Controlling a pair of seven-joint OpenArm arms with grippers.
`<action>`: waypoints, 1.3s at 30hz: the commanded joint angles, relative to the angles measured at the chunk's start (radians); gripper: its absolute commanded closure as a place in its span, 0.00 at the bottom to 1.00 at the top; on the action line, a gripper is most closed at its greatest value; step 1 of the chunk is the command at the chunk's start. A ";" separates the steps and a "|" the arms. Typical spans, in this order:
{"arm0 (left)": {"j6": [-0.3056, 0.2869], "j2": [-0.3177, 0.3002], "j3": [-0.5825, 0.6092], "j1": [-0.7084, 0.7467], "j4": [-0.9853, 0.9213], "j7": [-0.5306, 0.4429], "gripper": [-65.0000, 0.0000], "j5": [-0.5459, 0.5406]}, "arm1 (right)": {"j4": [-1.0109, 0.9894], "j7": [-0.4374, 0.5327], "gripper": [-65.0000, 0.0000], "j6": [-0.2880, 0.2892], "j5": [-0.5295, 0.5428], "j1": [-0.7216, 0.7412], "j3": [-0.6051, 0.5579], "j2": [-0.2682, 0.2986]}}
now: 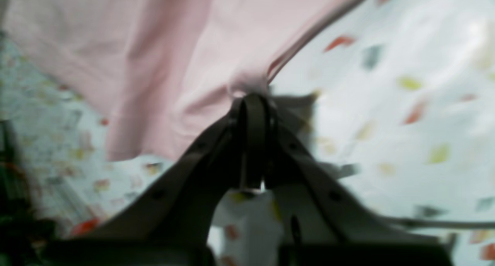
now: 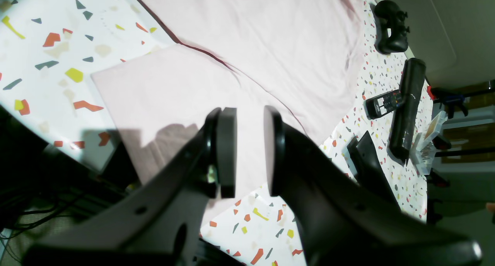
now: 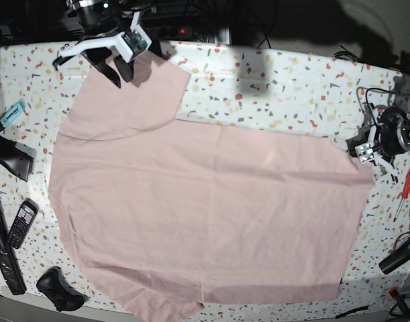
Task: Fold the T-shirt properly
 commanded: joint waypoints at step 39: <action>-0.009 -0.048 -0.206 0.127 0.156 0.358 1.00 -0.091 | -0.091 0.046 0.68 0.272 0.105 -0.008 0.187 0.107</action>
